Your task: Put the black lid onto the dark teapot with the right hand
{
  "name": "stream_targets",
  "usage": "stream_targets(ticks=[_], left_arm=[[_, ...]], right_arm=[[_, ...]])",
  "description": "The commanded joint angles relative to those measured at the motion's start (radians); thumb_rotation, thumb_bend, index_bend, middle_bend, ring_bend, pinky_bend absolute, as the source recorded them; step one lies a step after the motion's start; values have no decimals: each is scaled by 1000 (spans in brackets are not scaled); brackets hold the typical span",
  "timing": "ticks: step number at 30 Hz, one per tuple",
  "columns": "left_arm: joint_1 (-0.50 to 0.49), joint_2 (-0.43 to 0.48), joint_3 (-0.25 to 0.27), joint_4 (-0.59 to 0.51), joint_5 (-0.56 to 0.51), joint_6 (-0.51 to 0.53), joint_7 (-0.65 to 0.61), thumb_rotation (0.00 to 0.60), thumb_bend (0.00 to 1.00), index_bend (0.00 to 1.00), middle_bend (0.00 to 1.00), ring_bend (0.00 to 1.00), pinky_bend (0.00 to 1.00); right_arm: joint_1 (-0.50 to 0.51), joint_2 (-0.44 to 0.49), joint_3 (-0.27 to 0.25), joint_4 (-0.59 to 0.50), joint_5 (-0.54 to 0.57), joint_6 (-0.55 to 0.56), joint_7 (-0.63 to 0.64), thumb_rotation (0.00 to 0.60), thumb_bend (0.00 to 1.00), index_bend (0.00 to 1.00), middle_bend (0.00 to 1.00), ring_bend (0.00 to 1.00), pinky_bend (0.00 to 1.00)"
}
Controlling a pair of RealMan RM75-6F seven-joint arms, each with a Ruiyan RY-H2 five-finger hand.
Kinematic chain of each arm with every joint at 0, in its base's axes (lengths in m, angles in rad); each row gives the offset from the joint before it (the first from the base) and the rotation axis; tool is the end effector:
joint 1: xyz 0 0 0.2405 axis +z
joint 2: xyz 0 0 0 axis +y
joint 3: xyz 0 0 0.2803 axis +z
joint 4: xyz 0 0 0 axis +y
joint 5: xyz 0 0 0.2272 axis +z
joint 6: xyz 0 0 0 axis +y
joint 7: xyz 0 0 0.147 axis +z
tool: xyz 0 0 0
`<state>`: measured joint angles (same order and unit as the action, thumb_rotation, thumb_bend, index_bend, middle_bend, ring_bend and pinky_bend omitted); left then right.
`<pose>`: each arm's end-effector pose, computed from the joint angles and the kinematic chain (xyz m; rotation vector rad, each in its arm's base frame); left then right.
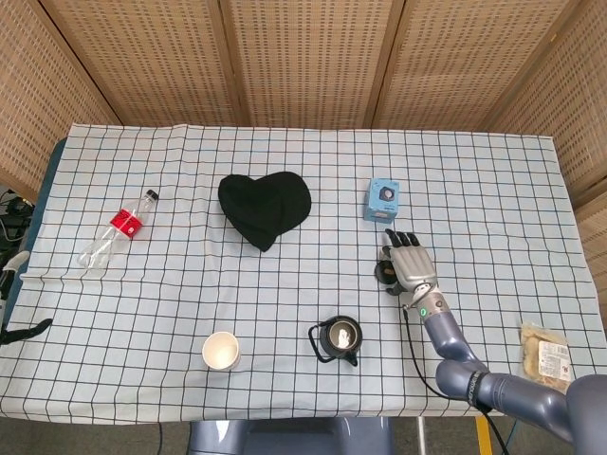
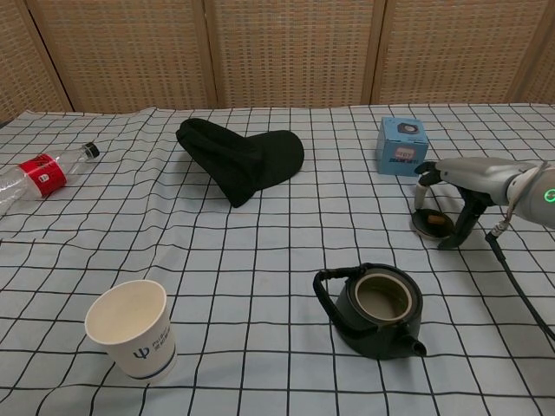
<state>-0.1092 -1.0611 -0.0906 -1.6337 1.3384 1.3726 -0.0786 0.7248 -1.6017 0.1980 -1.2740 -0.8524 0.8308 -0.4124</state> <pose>-0.3586 0.2033 0.1726 -1.2682 -1.0411 -0.8512 -0.2350 -0.3916 -0.0425 1.7163 -1.1164 0.6532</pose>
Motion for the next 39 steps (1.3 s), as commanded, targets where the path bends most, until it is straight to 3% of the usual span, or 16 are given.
stream_targets(ticks=[1, 7, 15, 21, 31, 39], left_arm=[[0, 0, 0, 0, 1, 0, -1, 600, 24, 0, 0, 0, 0], [0, 0, 4, -3, 11, 5, 1, 600, 24, 0, 0, 0, 0], [3, 0, 4, -4, 12, 11, 1, 600, 24, 0, 0, 0, 0], [5, 2, 5, -7, 16, 17, 1, 600, 24, 0, 0, 0, 0], [8, 3, 8, -14, 25, 26, 3, 600, 24, 0, 0, 0, 0], [11, 5, 14, -17, 39, 31, -4, 600, 24, 0, 0, 0, 0]], right_arm=[[2, -8, -4, 11, 0, 1, 3, 600, 323, 436, 63, 0, 0], [4, -23, -6, 27, -15, 14, 18, 600, 358, 502, 113, 0, 0], [-4, -6, 0, -20, -62, 62, 34, 600, 365, 515, 122, 0, 0], [-17, 56, 11, -136, -98, 127, 19, 600, 365, 515, 122, 0, 0], [-40, 155, 5, -418, -181, 250, -59, 600, 365, 515, 122, 0, 0], [-41, 147, -32, -586, -224, 303, -155, 600, 368, 516, 122, 0, 0]])
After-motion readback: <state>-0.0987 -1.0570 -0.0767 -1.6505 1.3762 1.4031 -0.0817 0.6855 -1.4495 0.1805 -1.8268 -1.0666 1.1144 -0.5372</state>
